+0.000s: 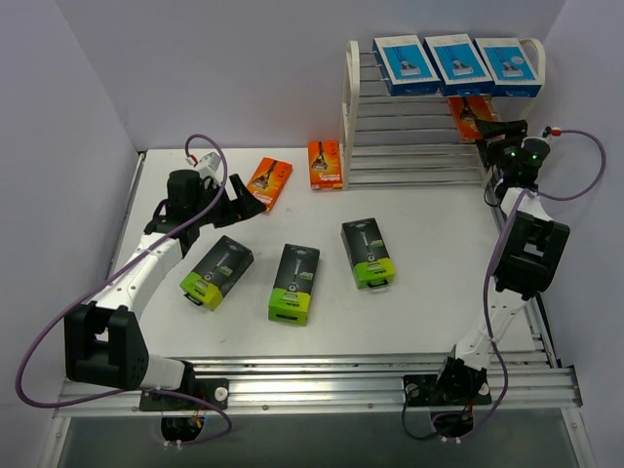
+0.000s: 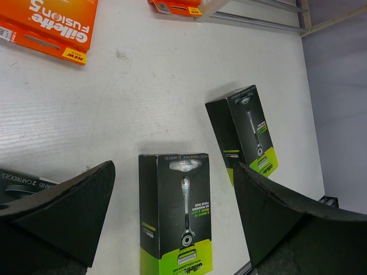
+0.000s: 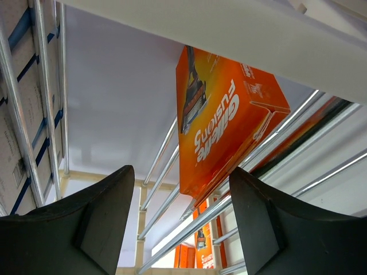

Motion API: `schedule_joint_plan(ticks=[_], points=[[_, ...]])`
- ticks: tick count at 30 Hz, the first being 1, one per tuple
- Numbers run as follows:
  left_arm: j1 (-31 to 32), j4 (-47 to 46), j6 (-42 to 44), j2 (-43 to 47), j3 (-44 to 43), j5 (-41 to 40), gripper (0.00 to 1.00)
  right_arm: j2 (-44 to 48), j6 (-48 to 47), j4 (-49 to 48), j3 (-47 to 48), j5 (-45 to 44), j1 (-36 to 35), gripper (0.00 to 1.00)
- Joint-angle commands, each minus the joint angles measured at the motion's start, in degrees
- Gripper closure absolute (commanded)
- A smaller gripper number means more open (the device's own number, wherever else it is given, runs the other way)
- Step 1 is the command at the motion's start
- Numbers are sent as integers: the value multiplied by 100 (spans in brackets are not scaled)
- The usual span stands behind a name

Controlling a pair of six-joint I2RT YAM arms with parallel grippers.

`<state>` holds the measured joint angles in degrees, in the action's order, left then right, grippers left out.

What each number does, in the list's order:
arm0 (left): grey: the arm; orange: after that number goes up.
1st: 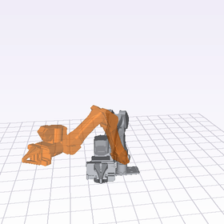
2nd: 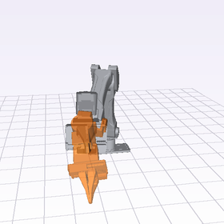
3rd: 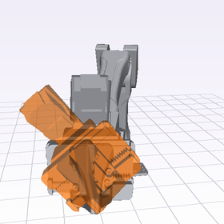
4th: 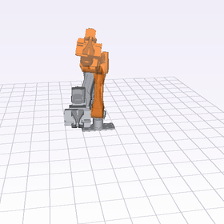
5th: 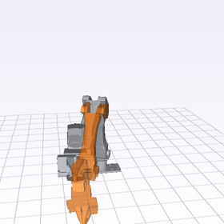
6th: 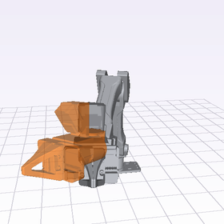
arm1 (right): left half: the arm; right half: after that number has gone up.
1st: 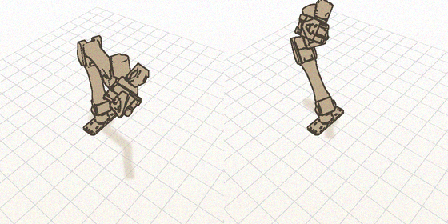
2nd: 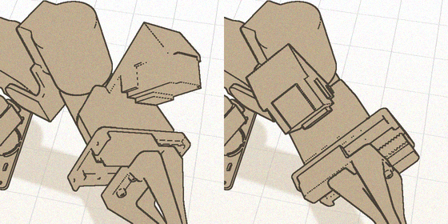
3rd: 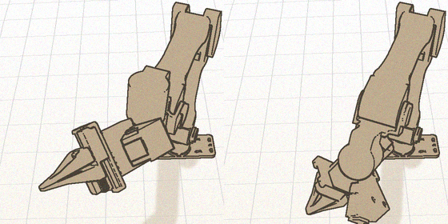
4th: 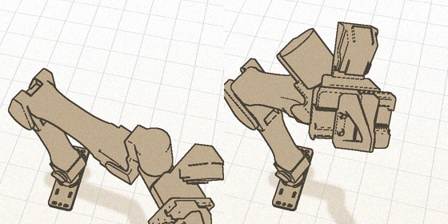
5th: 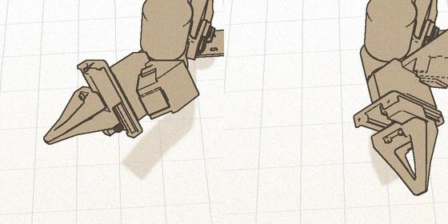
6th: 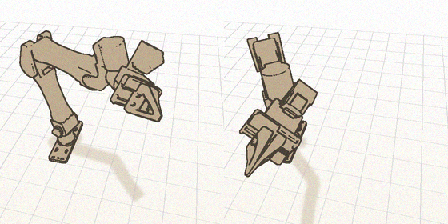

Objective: Place and organize the shaving razors onto the shelf

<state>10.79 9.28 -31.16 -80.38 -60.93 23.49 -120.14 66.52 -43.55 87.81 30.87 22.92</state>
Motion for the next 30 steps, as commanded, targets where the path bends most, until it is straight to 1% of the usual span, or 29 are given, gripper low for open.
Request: schedule_joint_plan(ticks=[1, 6, 11, 16, 22, 30], points=[[20, -137, 75, -13, -271, 112, 8, -89, 72, -198, 263, 68, -24, 37], [11, -128, 101, -4, -271, 95, 8, 87, 28, -259, 96, 121, -15, 36], [20, -84, 162, 57, -279, 16, 8, 402, 54, -522, -360, 156, -7, 34], [11, -58, 189, 84, -271, -28, 8, 614, 71, -532, -686, 191, 46, 30], [20, -40, 207, 84, -279, -46, 7, 974, 54, -584, -1134, 235, 99, 29], [11, 13, 286, 154, -297, -178, 6, 1677, 229, -1270, -2205, 393, 169, 27]])
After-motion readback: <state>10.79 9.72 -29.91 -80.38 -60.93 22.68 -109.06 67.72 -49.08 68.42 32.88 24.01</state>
